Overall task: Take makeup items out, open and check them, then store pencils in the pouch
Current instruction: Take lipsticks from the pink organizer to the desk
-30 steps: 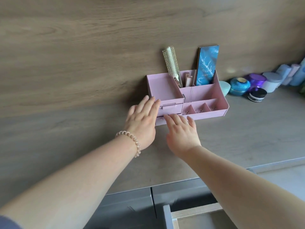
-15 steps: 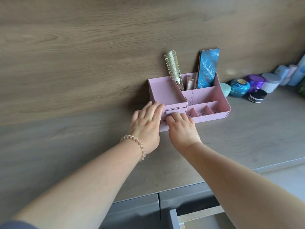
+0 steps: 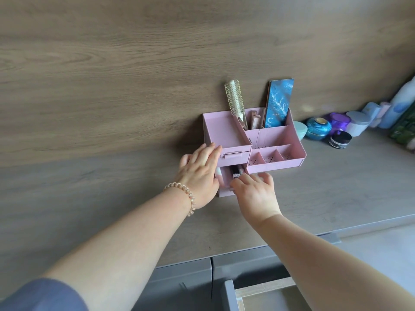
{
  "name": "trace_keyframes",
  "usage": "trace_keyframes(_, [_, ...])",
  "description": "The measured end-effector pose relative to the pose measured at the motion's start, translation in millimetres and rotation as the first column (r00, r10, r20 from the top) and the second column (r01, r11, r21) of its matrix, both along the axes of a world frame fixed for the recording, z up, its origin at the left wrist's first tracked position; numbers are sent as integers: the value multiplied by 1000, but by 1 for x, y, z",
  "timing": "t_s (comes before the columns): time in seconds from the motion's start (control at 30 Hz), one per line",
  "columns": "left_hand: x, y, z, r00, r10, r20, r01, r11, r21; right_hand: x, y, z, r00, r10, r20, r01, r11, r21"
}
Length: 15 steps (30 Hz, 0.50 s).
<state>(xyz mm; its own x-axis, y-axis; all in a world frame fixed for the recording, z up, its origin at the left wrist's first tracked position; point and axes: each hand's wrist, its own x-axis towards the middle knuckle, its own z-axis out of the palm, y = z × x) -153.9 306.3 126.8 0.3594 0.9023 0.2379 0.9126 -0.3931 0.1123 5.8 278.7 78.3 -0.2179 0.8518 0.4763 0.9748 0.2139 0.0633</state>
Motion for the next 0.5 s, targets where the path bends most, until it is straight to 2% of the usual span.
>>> trace_keyframes(0.3, [1,0,-1,999,20,-26,-19,1000,12,17,-25,-7,986,142,82,-144,989,20])
trace_keyframes(0.5, [2,-1,-5,999,19,-34,-20,999,-25,15,-45,-4,992,129,-3,-129,992,8])
